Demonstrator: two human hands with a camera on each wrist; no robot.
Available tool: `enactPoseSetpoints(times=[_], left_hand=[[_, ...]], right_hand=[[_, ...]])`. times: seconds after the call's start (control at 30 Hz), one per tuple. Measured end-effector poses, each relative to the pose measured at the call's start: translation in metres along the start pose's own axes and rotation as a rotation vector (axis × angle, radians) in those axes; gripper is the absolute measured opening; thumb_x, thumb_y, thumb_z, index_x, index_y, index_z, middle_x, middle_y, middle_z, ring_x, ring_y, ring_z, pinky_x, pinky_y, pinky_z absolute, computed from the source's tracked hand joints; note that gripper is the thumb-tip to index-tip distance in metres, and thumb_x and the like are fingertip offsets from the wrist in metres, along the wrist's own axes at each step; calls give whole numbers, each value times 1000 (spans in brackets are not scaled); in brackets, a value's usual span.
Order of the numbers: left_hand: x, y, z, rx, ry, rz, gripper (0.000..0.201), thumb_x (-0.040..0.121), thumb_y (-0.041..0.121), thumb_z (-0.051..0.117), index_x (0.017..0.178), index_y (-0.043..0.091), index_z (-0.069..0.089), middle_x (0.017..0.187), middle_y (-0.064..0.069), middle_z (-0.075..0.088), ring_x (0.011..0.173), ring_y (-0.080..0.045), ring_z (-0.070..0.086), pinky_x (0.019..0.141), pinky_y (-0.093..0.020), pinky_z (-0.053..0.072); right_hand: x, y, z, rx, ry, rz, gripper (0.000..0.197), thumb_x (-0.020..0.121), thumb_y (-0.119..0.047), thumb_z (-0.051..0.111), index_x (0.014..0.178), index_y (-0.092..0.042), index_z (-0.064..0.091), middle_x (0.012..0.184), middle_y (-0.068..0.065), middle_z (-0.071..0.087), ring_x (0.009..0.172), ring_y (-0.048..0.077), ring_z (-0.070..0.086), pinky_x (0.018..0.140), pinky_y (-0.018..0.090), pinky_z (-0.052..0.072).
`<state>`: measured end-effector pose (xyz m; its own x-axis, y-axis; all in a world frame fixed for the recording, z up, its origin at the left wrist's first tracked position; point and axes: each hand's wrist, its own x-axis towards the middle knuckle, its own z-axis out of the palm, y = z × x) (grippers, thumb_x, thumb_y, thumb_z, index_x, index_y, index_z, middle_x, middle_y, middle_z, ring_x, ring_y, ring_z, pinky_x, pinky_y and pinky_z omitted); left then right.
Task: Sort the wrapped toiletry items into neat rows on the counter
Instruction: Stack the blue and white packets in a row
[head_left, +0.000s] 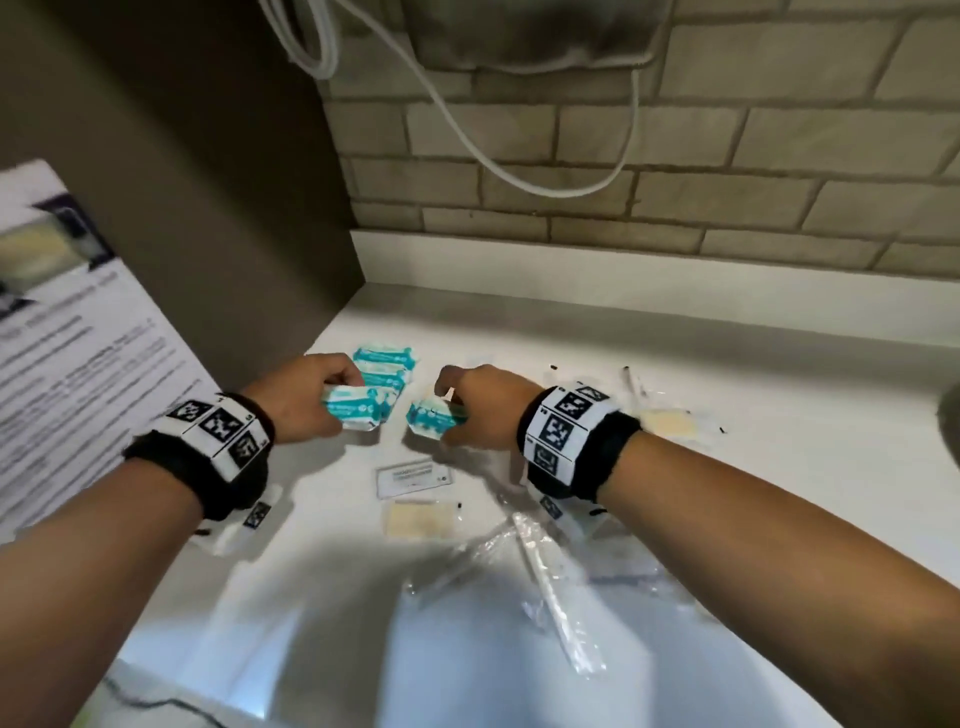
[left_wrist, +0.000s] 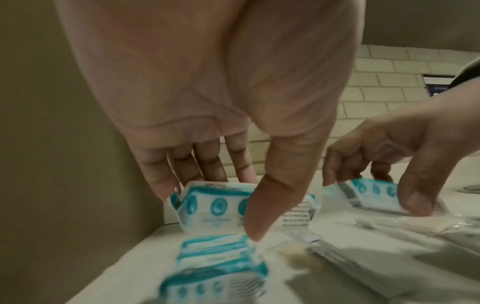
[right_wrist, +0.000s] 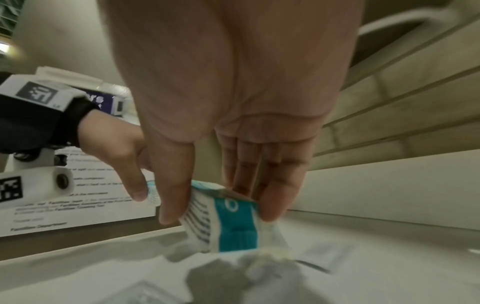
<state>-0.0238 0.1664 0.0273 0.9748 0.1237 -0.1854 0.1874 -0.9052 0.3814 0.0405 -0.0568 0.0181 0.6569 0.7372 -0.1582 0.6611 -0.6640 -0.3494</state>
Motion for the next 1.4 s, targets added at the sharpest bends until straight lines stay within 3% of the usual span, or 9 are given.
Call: enactPoseSetpoints(times=[0.13,0.3,0.57,0.7,0.83,0.97,1.1,1.3,1.4], left_hand=[[-13,-42,-15,-9,-8,31,43,68,-3,75,102,19,62,98,6,69,78,-7,63,57,-4,39],[-21,-78,-20,-9,-83,97,45,62,11,80,101,25,61,103,6,65,91,-14,64,74,-21,48],[-13,-102,1,70,-121,215,52,61,17,82,108,28,64,109,-2,47,102,-19,50,92,-29,44],[-6,-106,16,96,-125,239,51,65,12,77,111,29,64,115,-1,43,114,-18,43,100,-30,42],[-2,-112,26,96,-111,220,54,66,10,78,113,25,58,116,-1,43,114,-19,43,98,-32,44],[2,-114,28,13,-69,211,58,62,13,84,108,25,50,109,4,37,110,-18,42,93,-34,47],[10,-113,25,92,-19,202,72,59,25,88,118,27,46,119,3,37,113,-18,36,96,-38,46],[19,-112,20,44,-183,87,93,54,30,90,132,29,40,123,5,38,117,-15,41,99,-34,45],[31,-112,9,-196,-230,14,87,58,28,91,131,28,43,127,5,41,118,-14,47,99,-32,46]], right_hand=[[47,-47,16,-18,-53,-28,49,80,-33,71,118,-12,48,103,9,63,87,27,58,70,31,47],[89,-87,41,-82,-95,1,45,74,-39,75,104,-10,59,101,11,66,85,28,60,66,29,44],[122,-109,56,-107,-29,72,30,78,-29,71,100,-8,69,101,13,66,93,31,63,76,31,49],[127,-111,58,-132,-28,101,27,80,-33,69,95,-11,71,86,6,57,83,27,60,69,29,45],[125,-104,54,-98,-82,121,29,83,-30,70,109,-17,72,92,-1,63,82,16,51,73,25,37],[124,-100,54,-58,-61,115,29,82,-21,72,111,-20,73,109,3,64,95,20,58,83,29,47],[123,-98,55,-20,-66,123,35,80,-15,72,114,-17,67,116,5,64,106,25,60,91,33,50],[127,-89,47,27,-82,155,47,85,-21,69,130,-18,57,127,1,62,117,22,57,95,30,43],[134,-76,38,69,23,266,49,87,-33,67,132,-15,57,130,7,58,118,26,56,93,30,43]])
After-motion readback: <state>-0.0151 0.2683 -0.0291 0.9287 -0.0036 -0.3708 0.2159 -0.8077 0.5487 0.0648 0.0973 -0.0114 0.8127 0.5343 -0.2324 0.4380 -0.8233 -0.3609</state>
